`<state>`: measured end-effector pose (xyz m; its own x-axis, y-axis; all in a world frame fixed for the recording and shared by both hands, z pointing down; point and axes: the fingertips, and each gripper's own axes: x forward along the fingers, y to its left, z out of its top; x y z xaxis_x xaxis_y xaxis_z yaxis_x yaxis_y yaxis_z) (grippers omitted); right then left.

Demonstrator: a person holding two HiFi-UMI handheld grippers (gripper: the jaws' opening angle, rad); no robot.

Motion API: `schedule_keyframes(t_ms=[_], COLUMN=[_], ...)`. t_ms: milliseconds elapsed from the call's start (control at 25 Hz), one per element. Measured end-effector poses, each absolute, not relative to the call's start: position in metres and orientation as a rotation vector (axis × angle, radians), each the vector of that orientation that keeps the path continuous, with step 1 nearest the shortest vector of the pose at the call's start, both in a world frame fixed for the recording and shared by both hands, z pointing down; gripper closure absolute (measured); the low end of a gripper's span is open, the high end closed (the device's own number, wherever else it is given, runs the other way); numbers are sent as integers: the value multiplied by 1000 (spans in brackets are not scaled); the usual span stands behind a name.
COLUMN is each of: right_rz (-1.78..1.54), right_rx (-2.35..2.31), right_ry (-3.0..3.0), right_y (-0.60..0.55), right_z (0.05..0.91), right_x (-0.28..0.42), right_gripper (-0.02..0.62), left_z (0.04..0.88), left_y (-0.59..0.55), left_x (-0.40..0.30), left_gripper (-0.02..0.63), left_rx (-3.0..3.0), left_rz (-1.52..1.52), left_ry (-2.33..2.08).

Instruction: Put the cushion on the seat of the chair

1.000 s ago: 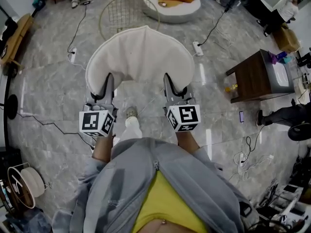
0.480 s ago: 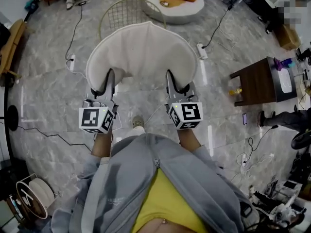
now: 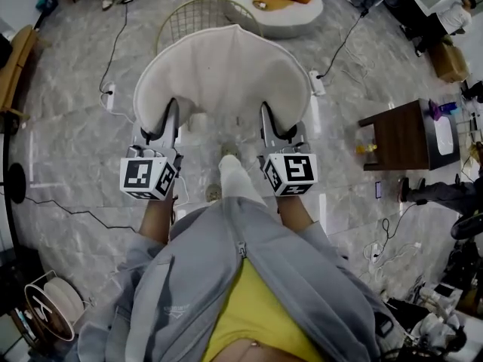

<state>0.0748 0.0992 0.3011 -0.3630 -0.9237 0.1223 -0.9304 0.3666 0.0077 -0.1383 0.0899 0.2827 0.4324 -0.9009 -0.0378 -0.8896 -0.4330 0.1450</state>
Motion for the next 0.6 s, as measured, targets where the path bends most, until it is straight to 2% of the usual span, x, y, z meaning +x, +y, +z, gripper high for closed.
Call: schedule_keyframes(t_ms=[600], right_rz=[136], right_rx=[1633], right_ry=[-2561], right_y=[-113], right_z=[329], right_x=[86], right_gripper=[526], left_z=[304], left_y=[-106], left_x=[-127], left_gripper=[538], left_rx=[2531], left_rz=[-135], left_ry=[-1658])
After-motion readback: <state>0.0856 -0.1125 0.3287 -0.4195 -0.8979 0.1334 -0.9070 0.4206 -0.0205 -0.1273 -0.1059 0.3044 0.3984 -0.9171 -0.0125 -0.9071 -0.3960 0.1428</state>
